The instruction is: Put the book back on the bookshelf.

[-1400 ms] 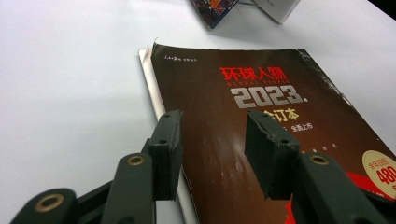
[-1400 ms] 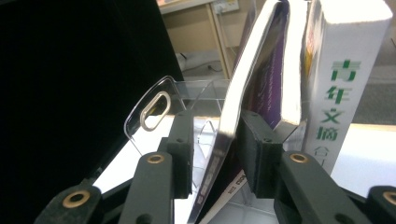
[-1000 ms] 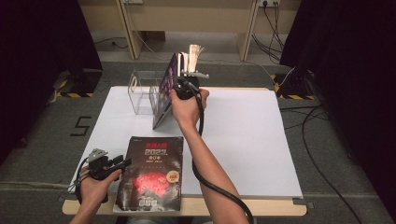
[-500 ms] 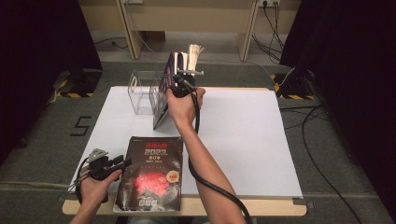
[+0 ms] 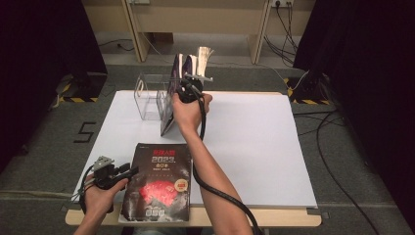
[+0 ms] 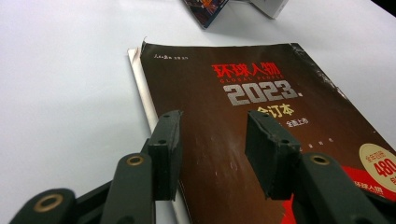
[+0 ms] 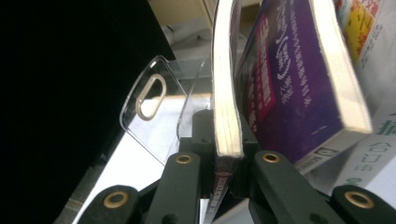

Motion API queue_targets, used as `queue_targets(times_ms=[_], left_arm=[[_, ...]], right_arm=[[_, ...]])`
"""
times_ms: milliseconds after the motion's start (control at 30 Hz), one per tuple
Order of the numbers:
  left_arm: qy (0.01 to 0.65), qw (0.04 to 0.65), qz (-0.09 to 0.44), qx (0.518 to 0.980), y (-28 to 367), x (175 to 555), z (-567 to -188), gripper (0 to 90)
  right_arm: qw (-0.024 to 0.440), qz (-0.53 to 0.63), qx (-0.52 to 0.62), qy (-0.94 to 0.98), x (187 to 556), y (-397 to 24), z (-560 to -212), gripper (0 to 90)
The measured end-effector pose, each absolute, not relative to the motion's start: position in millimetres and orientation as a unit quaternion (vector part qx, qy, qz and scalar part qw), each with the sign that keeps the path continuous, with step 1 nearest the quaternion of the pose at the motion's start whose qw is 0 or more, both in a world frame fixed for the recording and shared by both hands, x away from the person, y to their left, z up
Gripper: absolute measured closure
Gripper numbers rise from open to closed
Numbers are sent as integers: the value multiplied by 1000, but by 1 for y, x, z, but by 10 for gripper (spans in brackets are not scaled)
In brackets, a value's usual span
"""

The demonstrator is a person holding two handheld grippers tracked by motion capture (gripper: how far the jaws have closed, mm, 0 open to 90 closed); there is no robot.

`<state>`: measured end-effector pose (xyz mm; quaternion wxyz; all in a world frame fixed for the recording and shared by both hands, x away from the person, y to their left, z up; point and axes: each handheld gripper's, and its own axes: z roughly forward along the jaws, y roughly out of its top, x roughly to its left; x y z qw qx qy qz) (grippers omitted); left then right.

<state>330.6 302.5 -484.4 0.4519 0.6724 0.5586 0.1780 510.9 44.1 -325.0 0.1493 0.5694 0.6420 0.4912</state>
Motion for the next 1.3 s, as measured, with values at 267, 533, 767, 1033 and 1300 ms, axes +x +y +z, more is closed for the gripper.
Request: queue_targets(times_ms=[267, 533, 767, 1033, 1300], left_arm=[[558, 451, 178, 673, 304, 330, -485, 554], [556, 455, 179, 672, 305, 330, -484, 554], [553, 457, 180, 673, 305, 330, -484, 556], [550, 460, 181, 673, 305, 330, -484, 562], [547, 462, 181, 674, 307, 330, -484, 567]], right_arm=[[176, 524, 550, 626, 506, 43, -314, 844], [203, 546, 545, 604, 508, 41, -303, 844], [221, 565, 544, 580, 512, 40, -300, 844], [232, 564, 541, 580, 519, 51, -308, 841], [236, 533, 539, 608, 524, 64, -334, 829]])
